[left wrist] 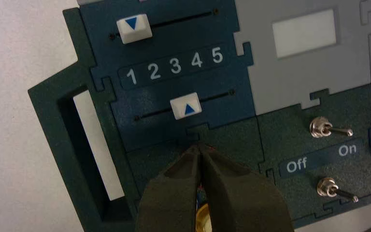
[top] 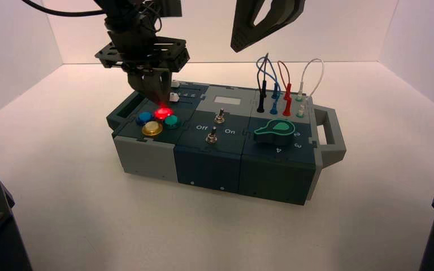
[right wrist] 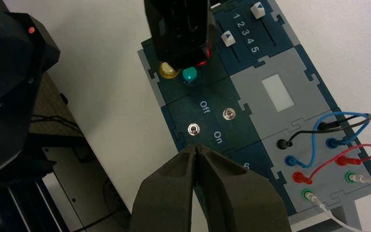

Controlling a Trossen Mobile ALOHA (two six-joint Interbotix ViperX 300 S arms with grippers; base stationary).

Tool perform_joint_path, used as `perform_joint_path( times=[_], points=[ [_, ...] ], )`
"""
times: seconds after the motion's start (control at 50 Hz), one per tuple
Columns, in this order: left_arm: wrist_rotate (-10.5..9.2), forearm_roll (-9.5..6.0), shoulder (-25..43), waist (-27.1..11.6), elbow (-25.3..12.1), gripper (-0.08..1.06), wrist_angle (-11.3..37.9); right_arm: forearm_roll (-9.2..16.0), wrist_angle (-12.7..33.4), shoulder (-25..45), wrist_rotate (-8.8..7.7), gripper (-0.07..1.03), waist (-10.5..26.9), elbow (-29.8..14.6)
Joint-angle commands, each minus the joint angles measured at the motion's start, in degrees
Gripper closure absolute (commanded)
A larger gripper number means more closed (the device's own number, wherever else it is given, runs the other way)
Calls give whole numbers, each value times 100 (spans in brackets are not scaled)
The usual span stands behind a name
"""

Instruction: Push the red button with the left gripper.

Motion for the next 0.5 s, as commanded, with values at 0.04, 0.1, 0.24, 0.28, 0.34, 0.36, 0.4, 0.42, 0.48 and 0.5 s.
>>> perform_joint_path(
  times=[0.04,0.1,0.24,0.28,0.34,0.36,0.4,0.42,0.48,0.5],
  points=[
    [9,-9,0,-88,0,101,70,18,9,-97,9,98,35,-132],
    [9,0,-149,-88,-88,101,325,18,88,-114,18,98,44,-132],
    [9,26,-721,-88,-396,101,1134,18,264,-237,9,98,44,-114],
    [9,26,-861,-88,-457,101,1239,18,281,-264,9,98,35,-105],
    [0,26,-1134,-88,-545,101,1441,18,290,-334,9,98,44,-70],
    [0,18,-1213,-88,-580,101,1512,18,299,-352,9,98,44,-53],
    [0,18,-1327,-88,-615,101,1600,18,316,-387,9,98,44,-53],
    [0,18,-1389,-88,-642,101,1652,18,334,-404,9,98,44,-53],
    [0,18,-1529,-88,-686,101,1775,18,396,-466,9,98,35,-44],
    [0,18,-1556,-88,-694,101,1784,18,413,-483,9,98,44,-35]
  ],
)
